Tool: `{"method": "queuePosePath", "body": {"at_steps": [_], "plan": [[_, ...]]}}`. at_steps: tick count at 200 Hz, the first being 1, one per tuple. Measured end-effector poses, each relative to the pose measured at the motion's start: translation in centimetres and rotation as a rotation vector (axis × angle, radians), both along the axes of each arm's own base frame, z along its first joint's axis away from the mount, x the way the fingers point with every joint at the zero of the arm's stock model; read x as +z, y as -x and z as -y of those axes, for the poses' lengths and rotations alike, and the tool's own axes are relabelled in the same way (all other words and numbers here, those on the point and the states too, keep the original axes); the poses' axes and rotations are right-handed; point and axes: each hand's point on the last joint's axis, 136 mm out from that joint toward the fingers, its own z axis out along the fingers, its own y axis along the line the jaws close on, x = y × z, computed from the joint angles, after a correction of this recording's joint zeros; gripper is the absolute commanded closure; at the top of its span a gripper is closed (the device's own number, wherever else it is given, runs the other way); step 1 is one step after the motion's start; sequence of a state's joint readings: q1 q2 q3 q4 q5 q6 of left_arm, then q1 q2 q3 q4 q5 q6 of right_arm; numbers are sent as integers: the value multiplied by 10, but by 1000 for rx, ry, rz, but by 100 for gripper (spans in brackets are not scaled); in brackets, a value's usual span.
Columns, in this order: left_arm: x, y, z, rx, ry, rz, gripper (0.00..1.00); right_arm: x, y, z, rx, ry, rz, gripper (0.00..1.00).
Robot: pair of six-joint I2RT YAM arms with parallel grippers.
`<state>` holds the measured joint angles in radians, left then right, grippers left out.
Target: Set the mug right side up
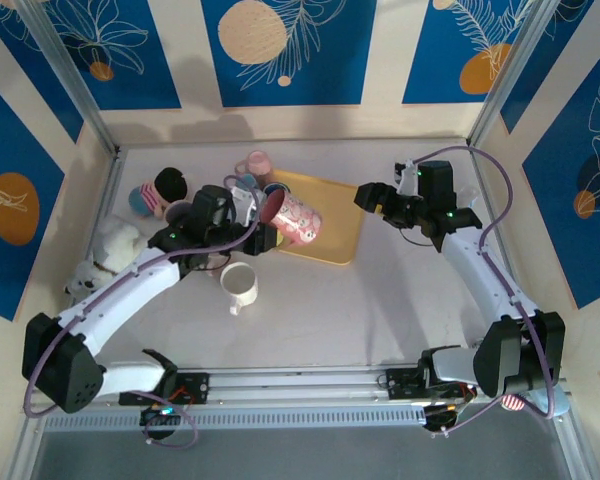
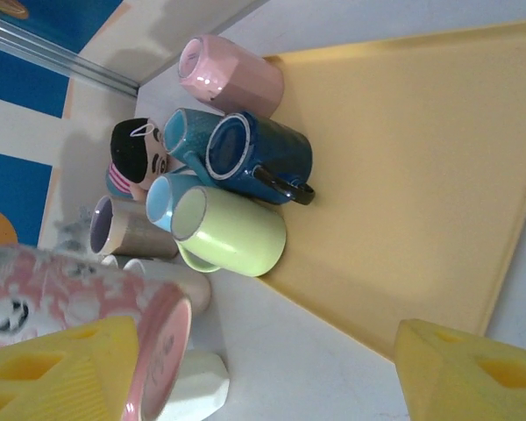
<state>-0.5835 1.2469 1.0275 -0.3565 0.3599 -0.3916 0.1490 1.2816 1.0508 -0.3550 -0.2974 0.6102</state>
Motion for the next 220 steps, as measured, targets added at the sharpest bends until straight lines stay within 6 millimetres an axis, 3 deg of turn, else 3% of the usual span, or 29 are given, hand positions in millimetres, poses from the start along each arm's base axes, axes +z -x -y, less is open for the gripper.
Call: {"method": "queuePosePath", "body": {"at_steps": [68,107,154,220], "plan": [[-21,42,-3,-43,-272,6,100,-20,-3,-3,17,-6,-66,24],[-27,63,-7,25,-421,16,100,-25,-4,-3,20,-10,-86,25],[-49,67,-8,129,-544,2,100,-35,-3,-6,41,-9,-116,26],[-71,64,-15,245,-543,-42,100,-37,-2,-9,75,-8,-118,26]]}}
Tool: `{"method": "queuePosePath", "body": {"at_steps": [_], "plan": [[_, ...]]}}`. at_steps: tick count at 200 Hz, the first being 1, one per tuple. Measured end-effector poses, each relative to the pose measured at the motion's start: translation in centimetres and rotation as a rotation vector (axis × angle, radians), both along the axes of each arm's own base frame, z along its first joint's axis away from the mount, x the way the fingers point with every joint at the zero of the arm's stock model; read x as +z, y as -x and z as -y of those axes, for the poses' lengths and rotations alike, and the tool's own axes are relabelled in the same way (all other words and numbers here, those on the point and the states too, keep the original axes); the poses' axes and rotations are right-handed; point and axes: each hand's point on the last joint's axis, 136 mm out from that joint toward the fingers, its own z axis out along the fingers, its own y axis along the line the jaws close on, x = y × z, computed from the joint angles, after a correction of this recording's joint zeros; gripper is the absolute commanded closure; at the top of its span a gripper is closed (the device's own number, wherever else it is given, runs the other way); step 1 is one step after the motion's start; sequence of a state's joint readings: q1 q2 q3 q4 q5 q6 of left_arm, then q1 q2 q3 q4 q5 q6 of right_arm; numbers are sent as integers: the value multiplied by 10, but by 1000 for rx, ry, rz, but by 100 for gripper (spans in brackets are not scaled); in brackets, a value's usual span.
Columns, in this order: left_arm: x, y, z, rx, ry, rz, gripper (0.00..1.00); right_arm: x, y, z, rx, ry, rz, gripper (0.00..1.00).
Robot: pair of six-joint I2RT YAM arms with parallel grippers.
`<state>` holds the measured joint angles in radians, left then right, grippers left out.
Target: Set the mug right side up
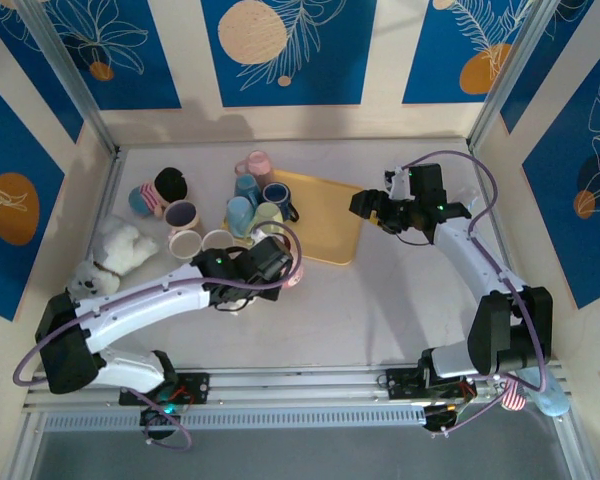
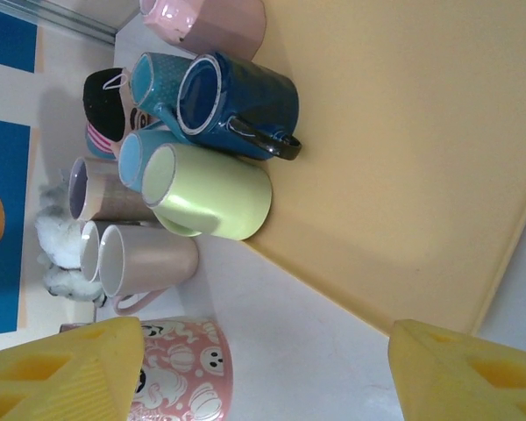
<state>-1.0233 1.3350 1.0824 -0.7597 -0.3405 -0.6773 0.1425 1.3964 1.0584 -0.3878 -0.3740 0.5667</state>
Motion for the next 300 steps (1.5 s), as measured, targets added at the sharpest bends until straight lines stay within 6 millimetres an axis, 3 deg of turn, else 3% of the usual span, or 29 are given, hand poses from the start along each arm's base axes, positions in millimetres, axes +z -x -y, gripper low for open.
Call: {"method": "queuePosePath", "body": {"at_steps": [91,181,228,300], "plan": [[-30,5,-8,71,-42,-55,100,-3,-1,-2,9,-6,-13,27],[-39,7,-20,149,-72,-70,100,-3,-1,-2,14,-2,-9,27],[-48,13,-36,185,-115,-85,100,-3,-1,-2,15,-1,-7,27],[-46,20,-50,197,-131,-88,100,-3,-1,-2,17,-3,-8,28]]}}
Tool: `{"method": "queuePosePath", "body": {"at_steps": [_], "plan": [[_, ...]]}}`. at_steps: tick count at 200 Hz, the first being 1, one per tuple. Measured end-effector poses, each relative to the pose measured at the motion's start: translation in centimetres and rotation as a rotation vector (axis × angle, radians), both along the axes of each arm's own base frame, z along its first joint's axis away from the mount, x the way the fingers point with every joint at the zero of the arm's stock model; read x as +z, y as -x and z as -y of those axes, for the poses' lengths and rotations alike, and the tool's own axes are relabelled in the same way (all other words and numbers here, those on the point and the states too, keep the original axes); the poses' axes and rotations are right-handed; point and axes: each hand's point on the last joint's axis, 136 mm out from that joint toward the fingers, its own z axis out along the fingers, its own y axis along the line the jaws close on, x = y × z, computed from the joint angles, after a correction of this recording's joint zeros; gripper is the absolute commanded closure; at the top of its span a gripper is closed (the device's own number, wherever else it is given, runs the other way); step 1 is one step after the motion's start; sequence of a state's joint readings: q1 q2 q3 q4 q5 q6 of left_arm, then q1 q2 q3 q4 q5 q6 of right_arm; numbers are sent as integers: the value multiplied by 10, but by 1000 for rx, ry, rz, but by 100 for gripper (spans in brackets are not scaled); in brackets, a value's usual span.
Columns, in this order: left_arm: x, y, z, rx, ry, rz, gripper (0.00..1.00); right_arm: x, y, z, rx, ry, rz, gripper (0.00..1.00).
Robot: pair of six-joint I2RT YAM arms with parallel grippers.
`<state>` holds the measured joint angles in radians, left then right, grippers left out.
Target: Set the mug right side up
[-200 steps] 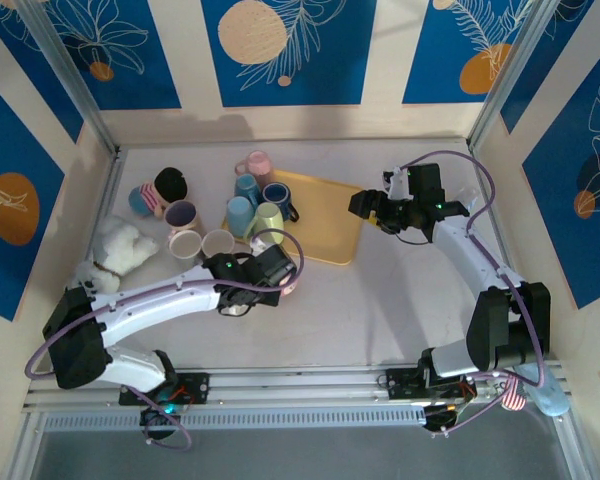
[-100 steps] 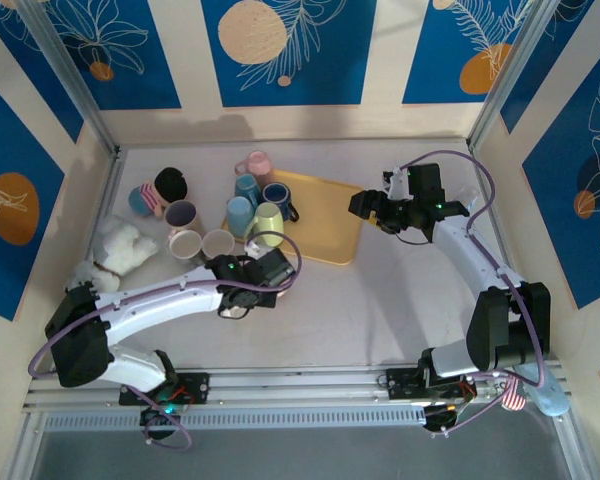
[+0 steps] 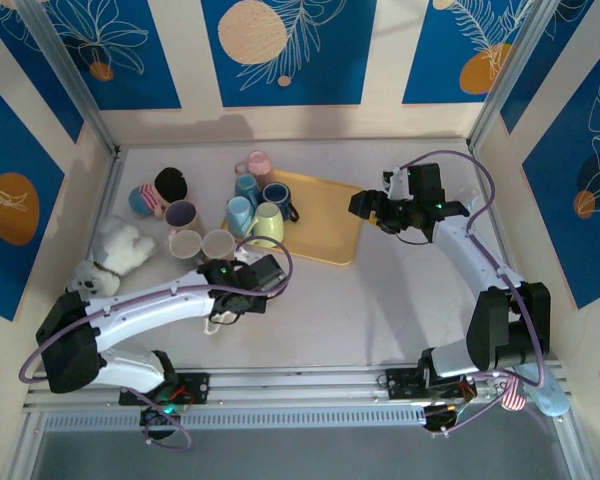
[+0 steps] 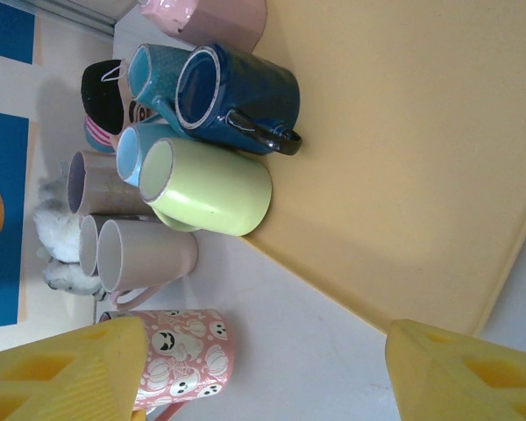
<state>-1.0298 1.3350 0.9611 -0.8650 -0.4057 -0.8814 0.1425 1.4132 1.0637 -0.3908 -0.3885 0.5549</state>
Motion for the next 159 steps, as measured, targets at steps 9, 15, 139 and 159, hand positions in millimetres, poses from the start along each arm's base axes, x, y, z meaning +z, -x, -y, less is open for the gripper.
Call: {"method": "queuePosePath", "body": {"at_steps": [9,15,139,159], "plan": [[0,0,0,0,-1,0,100,0,0,0,1,-1,0,28],[0,0,0,-1,-1,0,100,0,0,0,2,-1,0,28],[-11,-1,1,-45,25,17,81,-10,2,-16,57,24,-18,29],[-12,0,1,-46,26,19,64,-8,1,-16,58,27,-10,29]]}}
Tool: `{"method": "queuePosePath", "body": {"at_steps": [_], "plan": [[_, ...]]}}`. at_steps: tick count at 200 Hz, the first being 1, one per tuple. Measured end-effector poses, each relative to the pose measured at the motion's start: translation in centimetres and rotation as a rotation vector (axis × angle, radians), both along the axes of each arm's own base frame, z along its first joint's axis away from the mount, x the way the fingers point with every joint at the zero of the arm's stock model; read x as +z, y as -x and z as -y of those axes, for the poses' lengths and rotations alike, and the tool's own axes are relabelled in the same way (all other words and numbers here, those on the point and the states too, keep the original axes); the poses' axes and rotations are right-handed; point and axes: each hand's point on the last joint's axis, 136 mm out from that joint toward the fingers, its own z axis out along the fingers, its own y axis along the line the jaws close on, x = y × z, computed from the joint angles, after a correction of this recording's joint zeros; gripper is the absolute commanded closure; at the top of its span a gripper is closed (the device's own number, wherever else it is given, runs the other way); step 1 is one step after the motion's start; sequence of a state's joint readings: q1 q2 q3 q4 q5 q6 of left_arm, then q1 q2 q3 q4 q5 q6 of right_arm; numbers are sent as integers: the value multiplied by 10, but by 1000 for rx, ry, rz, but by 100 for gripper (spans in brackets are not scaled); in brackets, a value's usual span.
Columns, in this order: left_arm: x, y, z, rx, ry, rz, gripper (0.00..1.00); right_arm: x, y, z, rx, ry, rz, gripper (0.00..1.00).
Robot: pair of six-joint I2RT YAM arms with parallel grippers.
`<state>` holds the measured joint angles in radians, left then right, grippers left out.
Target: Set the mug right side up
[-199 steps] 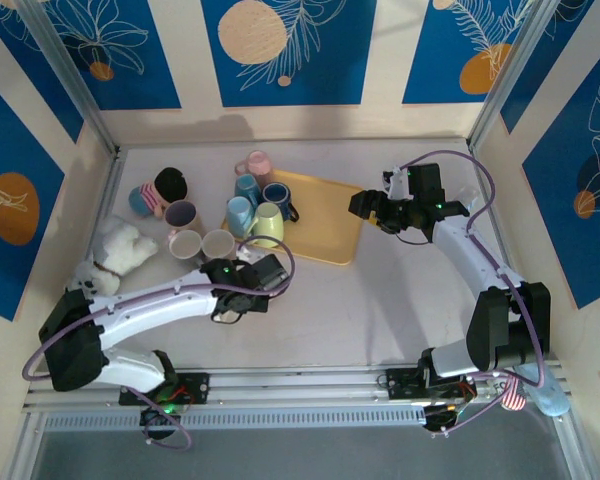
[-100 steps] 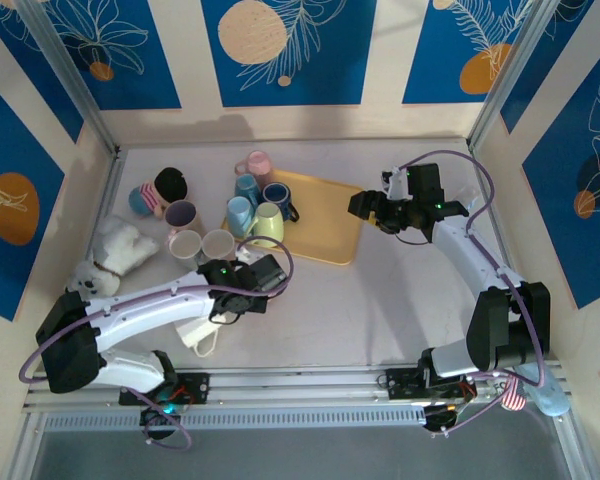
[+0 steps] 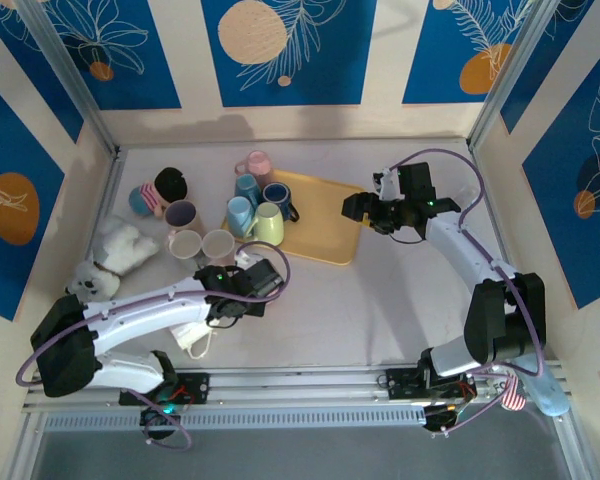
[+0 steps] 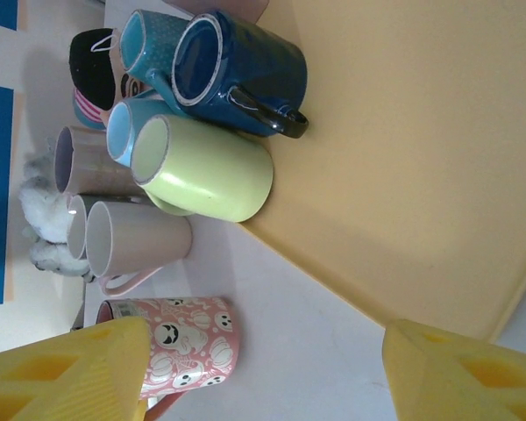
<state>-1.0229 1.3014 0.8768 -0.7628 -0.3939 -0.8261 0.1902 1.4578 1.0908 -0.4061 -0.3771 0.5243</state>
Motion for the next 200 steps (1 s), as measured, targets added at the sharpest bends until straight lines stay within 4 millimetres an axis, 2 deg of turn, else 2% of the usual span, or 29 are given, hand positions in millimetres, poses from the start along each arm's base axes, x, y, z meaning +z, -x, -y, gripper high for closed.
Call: {"method": "queuePosePath", "body": {"at_steps": [24,73,94,125,146,165,188,200], "plan": [[1,-2,3,-1,18,11,48,0,0,0,0,1,2,29],[4,-1,5,-14,54,23,36,0,0,1,-2,7,3,29],[17,1,7,-24,112,40,33,0,0,0,2,9,5,29],[51,6,2,-4,243,77,33,-1,3,-8,39,19,19,29],[75,9,-18,81,334,83,34,0,4,-19,83,33,33,29],[94,15,-50,194,418,91,35,1,6,-29,121,45,43,29],[103,26,-88,339,504,82,35,0,5,-38,157,53,51,30],[101,33,-103,407,534,66,35,-1,4,-42,169,56,51,30]]}}
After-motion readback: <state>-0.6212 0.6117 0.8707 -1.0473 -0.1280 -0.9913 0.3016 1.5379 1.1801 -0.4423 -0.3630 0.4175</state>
